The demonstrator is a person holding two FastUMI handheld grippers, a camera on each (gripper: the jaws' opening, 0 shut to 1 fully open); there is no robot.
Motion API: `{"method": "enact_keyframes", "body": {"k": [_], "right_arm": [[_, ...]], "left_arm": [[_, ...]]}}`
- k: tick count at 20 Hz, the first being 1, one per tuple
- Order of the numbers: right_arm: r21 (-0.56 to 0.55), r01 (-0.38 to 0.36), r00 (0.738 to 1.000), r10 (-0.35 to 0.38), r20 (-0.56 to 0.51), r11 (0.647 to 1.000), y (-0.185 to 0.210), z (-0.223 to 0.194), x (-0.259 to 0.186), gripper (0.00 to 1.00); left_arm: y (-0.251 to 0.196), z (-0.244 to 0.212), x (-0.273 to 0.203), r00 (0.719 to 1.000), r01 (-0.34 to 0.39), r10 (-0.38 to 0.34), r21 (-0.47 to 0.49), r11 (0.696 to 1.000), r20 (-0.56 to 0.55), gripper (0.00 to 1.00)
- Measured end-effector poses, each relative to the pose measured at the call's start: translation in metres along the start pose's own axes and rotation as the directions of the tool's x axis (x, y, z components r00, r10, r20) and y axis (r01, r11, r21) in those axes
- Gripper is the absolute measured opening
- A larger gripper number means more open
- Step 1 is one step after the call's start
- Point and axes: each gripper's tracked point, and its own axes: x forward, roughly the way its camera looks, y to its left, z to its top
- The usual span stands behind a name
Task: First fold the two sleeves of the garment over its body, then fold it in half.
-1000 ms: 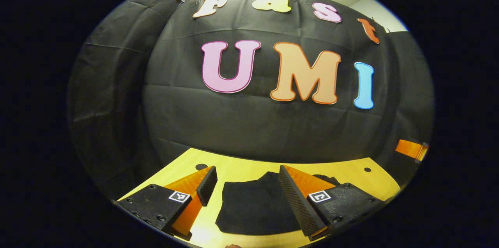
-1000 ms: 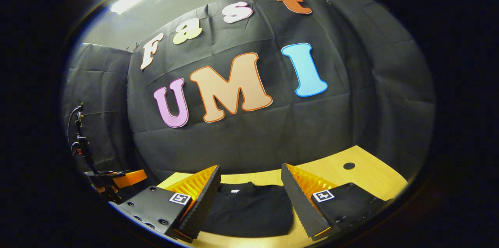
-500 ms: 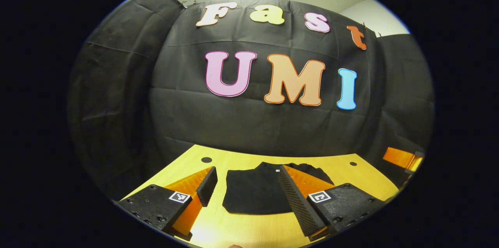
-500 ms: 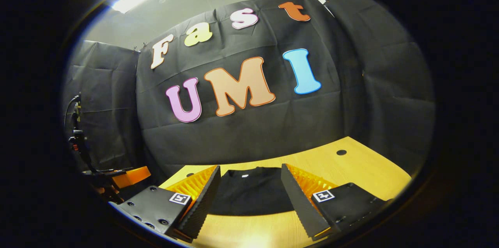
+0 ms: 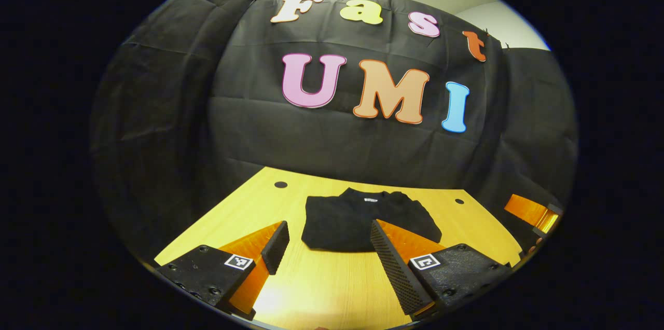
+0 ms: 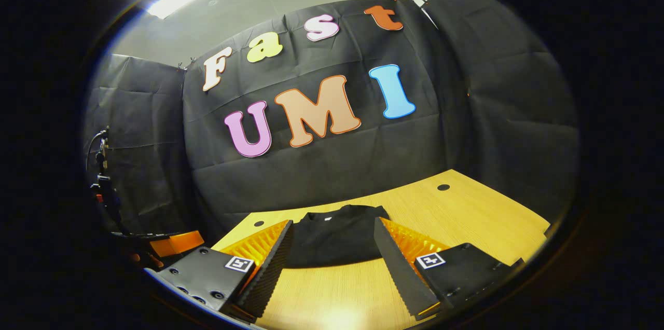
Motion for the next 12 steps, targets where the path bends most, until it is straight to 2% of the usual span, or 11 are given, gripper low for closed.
{"method": "enact_keyframes", "body": {"k": [7,10,12], "right_arm": [[0.023,0.014,1.000,-0.014,0.009,1.000,-0.005,0.003,-0.008,0.97],[0.028,0.000,1.000,0.000,-0.002,1.000,-0.002,0.004,-0.012,0.97],[0.010,0.008,1.000,-0.008,0.001,1.000,-0.005,0.007,-0.014,0.97]], "left_arm": [[0.005,0.002,-0.005,1.000,-0.010,0.010,-0.004,1.000,0.002,0.94],[-0.013,0.004,-0.006,0.999,0.047,-0.047,-0.001,0.999,-0.001,0.94],[-0.018,0.008,-0.005,0.998,0.059,-0.059,0.027,0.998,0.004,0.94]]}}
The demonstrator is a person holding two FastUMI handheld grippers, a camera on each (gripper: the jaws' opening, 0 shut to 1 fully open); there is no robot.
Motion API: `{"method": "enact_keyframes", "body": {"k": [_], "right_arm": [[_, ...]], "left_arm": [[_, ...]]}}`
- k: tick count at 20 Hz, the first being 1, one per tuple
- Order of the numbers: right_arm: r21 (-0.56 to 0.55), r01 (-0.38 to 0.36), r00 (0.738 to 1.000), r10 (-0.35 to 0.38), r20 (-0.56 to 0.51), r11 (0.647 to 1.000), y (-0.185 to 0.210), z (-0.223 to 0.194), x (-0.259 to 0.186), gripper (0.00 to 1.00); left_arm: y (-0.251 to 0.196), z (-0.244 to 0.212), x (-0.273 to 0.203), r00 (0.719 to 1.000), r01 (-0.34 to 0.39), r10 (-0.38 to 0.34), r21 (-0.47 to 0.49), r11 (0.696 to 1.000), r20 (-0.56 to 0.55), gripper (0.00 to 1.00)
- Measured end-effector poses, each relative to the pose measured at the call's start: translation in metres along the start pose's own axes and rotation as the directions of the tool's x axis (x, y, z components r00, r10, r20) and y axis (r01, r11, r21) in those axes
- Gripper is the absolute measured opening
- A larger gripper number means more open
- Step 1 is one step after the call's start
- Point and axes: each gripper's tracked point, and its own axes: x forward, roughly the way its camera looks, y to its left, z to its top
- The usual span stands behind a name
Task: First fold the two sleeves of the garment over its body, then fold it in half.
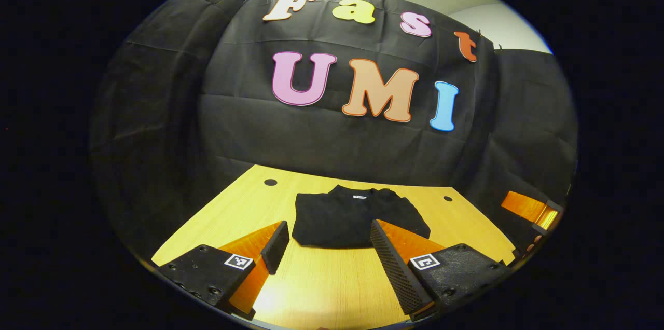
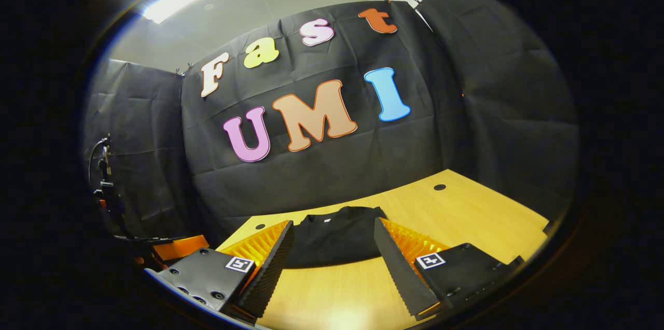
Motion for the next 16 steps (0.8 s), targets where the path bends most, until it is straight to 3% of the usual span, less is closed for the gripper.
{"method": "enact_keyframes", "body": {"k": [12,16], "right_arm": [[0.094,0.028,1.000,-0.027,-0.014,0.995,-0.005,-0.013,-0.011,0.97],[0.048,0.070,0.997,-0.071,0.020,0.996,-0.020,-0.006,-0.022,0.97]], "left_arm": [[-0.026,-0.002,-0.003,0.998,0.070,-0.069,0.067,0.995,-0.014,0.94],[-0.026,0.000,-0.004,0.997,0.076,-0.076,0.067,0.995,-0.009,0.94]]}}
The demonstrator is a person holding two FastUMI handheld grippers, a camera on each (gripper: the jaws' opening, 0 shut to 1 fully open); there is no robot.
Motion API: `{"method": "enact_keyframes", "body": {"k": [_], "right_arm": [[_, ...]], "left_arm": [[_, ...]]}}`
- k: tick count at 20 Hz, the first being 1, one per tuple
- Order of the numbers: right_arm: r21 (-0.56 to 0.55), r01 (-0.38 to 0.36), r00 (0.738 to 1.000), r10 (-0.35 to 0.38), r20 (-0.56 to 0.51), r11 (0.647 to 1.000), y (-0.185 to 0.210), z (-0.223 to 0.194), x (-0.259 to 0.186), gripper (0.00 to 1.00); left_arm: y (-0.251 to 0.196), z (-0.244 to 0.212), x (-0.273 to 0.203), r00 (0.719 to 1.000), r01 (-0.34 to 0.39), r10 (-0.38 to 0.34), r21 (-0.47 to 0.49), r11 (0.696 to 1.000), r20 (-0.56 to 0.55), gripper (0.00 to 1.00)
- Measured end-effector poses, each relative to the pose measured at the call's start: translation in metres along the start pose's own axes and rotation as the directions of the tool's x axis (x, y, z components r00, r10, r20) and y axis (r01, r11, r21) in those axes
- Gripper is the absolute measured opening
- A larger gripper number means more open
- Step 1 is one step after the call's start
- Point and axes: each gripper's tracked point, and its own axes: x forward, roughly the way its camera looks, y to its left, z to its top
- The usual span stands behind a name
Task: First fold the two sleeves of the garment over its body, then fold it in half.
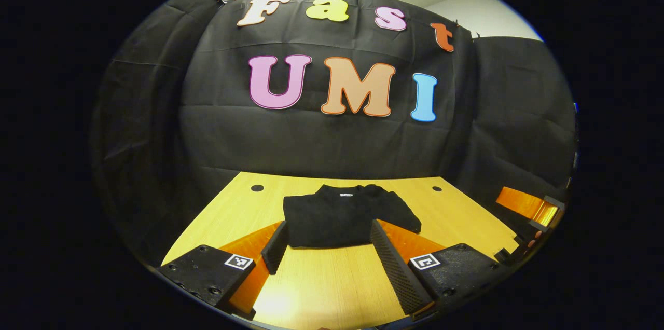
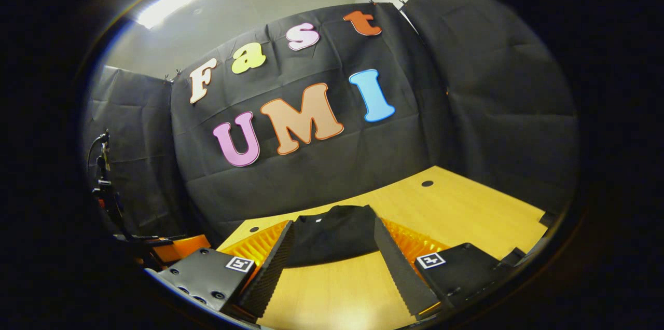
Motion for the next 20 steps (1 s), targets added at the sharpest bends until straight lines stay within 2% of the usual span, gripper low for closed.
{"method": "enact_keyframes", "body": {"k": [5,6,7,20], "right_arm": [[0.058,0.012,0.999,-0.010,-0.034,0.998,-0.003,-0.014,-0.007,0.97],[0.052,0.015,0.999,-0.014,-0.033,0.999,-0.004,-0.015,-0.009,0.92],[0.046,0.019,0.999,-0.018,-0.032,0.999,-0.005,-0.016,-0.010,0.97],[0.042,0.004,1.000,-0.003,-0.027,0.999,0.006,-0.014,-0.007,0.97]], "left_arm": [[0.002,-0.001,-0.002,1.000,-0.003,0.003,0.006,1.000,-0.001,0.94],[0.003,-0.002,-0.003,1.000,-0.002,0.003,0.012,1.000,-0.003,0.94],[0.005,-0.004,-0.005,1.000,-0.003,0.003,0.018,1.000,-0.007,0.94],[0.002,-0.004,-0.005,1.000,0.010,-0.010,0.020,1.000,-0.003,0.94]]}}
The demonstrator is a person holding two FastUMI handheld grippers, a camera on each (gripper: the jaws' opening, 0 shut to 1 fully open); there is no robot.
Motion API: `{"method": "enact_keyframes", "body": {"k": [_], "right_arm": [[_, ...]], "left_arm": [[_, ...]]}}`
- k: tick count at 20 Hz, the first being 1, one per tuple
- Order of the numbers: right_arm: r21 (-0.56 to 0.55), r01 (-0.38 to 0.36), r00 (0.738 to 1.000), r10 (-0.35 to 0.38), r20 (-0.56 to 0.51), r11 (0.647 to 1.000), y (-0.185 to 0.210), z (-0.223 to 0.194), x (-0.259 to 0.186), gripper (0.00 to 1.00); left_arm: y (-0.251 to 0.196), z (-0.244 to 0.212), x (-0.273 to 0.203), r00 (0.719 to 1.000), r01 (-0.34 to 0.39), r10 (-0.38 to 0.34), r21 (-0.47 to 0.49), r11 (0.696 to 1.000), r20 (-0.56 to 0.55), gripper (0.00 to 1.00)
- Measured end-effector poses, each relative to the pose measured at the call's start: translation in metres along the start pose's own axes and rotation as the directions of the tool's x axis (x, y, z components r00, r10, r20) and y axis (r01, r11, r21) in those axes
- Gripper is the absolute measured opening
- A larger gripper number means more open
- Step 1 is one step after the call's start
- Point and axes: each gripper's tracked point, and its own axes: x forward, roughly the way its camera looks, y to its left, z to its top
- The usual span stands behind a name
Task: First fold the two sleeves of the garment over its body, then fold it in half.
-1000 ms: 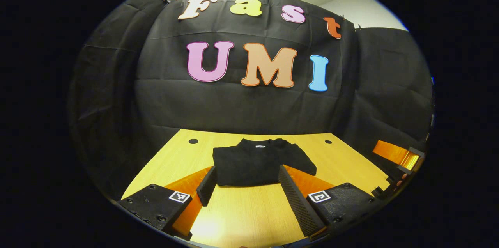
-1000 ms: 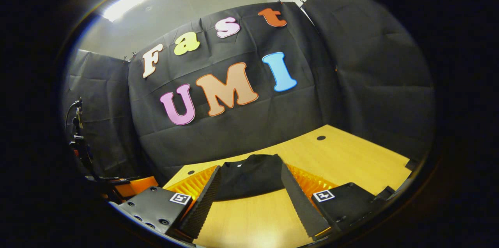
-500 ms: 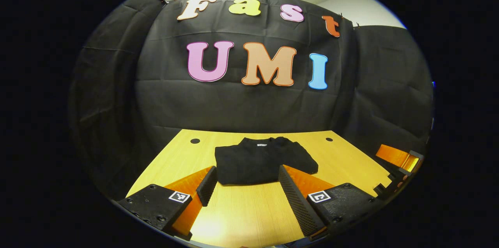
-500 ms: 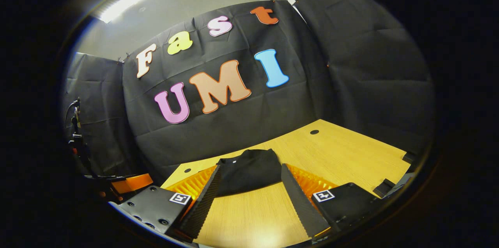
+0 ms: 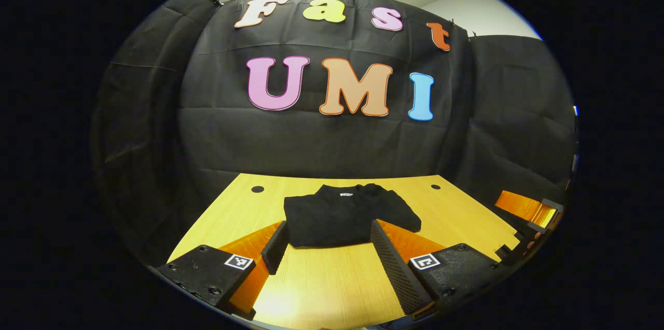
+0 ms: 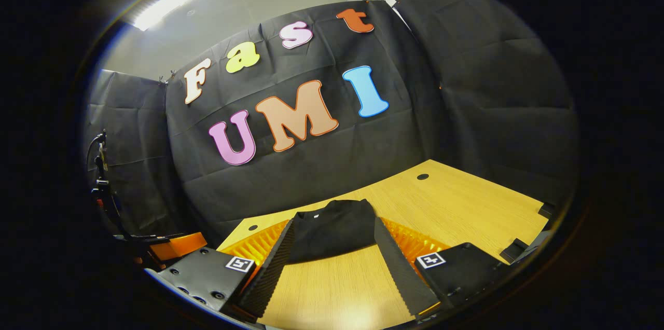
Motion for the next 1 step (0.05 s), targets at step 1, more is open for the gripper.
{"method": "enact_keyframes", "body": {"k": [1], "right_arm": [[-0.002,-0.001,1.000,0.001,0.001,1.000,0.0005,0.0009,0.0010,0.97]], "left_arm": [[0.0006,-0.0011,-0.0004,1.000,0.000,0.000,0.001,1.000,-0.002,0.94]]}}
